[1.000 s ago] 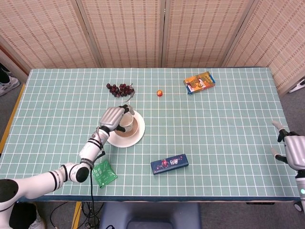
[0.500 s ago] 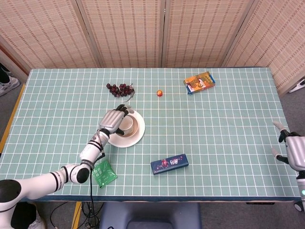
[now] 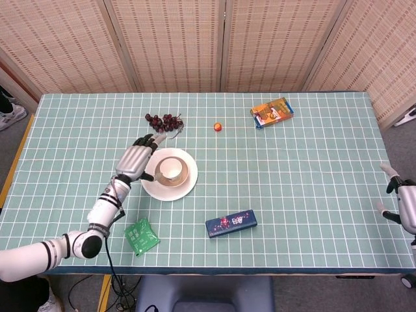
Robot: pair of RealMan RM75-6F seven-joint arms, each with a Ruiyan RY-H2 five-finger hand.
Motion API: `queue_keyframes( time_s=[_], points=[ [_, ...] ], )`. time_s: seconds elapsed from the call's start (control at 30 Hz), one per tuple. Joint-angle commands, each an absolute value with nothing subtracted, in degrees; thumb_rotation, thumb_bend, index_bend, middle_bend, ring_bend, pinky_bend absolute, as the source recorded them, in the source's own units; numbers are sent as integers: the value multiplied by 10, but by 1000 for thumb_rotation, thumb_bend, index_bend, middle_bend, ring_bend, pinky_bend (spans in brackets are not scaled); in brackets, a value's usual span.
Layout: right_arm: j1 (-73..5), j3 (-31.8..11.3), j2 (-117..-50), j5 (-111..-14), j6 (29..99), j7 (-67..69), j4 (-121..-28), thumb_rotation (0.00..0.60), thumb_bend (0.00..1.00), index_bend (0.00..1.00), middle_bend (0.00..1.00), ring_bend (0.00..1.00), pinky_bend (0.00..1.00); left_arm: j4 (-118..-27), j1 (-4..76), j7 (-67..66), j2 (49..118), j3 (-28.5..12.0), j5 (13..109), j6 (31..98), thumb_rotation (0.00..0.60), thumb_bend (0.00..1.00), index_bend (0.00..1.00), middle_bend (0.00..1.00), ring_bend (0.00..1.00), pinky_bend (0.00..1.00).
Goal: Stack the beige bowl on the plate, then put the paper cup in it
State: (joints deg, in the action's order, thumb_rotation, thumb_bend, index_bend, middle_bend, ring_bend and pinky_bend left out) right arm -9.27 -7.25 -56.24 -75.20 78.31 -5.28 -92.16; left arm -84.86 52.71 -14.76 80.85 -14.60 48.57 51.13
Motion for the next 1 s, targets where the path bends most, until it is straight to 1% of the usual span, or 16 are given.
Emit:
queue_keyframes(
  time_s=[0.03,0.1,0.13,0.27,0.33,0.47,0.57,0.67,0.8,1.0],
  points=[
    [-89,-69,-555,-756,778,-36,-925,600,219,152,485,462,657,-899,481,-149,768,-137,493,574,600,234,72,0,0,97],
    [-87,-64,-554,-762,777,-30,-923,600,236,152,473,448,650,-915,458,-142,755,-130,505,602,600,234,92,0,0,97],
    [-86,-61,-553,-766,774,-27,-922,600,249,152,460,431,631,-924,442,-136,746,-124,517,620,600,234,103,0,0,97],
    [-85,-46,-550,-778,755,-12,-919,600,284,152,408,348,517,-939,388,-123,726,-97,562,685,600,234,138,0,0,97],
    [-84,-39,-550,-788,750,-4,-914,600,297,152,389,320,481,-942,360,-124,717,-78,585,715,600,234,143,0,0,97],
    [-81,-31,-558,-809,754,20,-901,600,310,152,365,293,436,-951,310,-126,703,-50,614,765,600,234,147,0,0,97],
    [-76,-28,-568,-829,773,37,-889,600,310,152,344,264,396,-957,276,-126,696,-34,633,802,600,234,149,0,0,97],
    [-70,-27,-581,-854,802,49,-872,600,300,152,334,251,381,-963,244,-127,693,-22,656,838,600,233,149,0,0,97],
    [-60,-25,-596,-880,838,61,-856,600,248,152,332,242,364,-973,207,-118,691,-11,686,876,600,234,151,0,0,97],
    [-39,-19,-600,-890,874,46,-868,600,245,152,332,242,364,-992,167,-132,694,1,724,917,600,234,152,0,0,97]
  ],
)
